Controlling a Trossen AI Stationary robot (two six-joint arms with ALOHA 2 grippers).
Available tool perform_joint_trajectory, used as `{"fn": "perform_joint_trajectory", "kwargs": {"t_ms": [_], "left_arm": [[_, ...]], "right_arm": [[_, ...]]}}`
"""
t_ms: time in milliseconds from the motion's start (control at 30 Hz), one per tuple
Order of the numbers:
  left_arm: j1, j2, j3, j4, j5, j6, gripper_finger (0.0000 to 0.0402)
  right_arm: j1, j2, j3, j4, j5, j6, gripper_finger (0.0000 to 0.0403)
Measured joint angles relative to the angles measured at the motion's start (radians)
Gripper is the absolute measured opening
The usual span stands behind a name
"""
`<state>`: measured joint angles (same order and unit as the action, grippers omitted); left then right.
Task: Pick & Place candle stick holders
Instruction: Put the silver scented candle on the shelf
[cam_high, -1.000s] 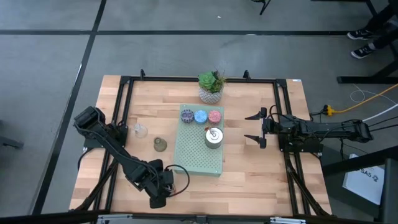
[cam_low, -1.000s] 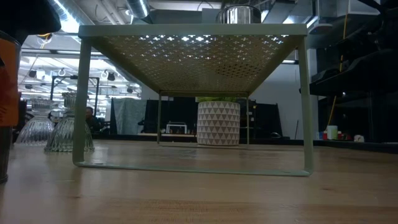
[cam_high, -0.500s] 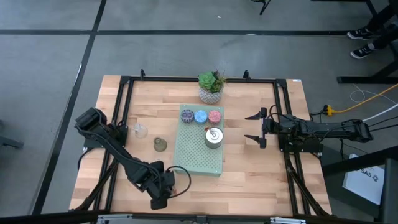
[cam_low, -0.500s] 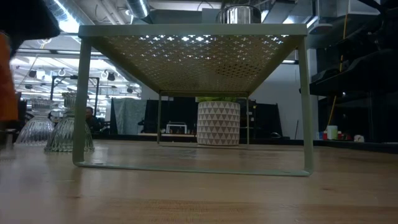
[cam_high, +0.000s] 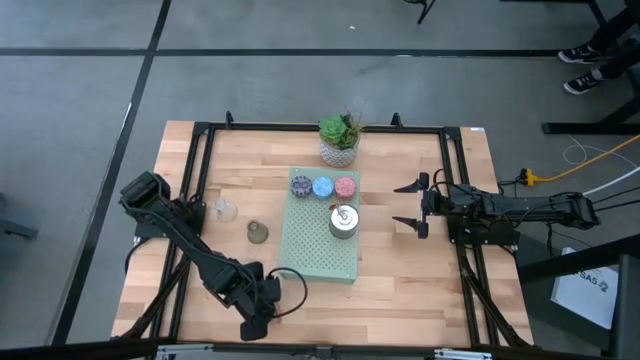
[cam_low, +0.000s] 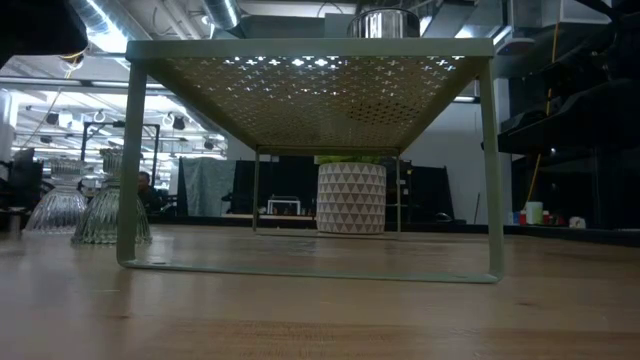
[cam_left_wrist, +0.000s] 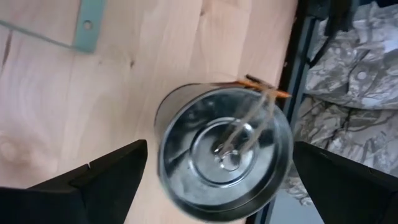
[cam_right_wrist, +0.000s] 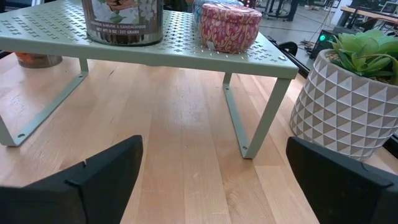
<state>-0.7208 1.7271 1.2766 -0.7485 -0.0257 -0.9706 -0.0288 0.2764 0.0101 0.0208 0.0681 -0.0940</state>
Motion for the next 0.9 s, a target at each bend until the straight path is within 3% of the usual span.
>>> {"fn": "perform_joint_trajectory", "kwargs": {"t_ms": [500, 900], "left_arm": [[-0.025, 0.000, 0.000, 0.067, -0.002, -0.013, 0.0400], [-0.024, 0.000, 0.000, 0.072, -0.061, -0.002, 0.0400]], "right_arm": [[0.000, 0.000, 0.000, 0.000, 0.000, 0.000, 0.0399], [0.000, 0.000, 0.000, 0.000, 0.000, 0.000, 0.0399]]}}
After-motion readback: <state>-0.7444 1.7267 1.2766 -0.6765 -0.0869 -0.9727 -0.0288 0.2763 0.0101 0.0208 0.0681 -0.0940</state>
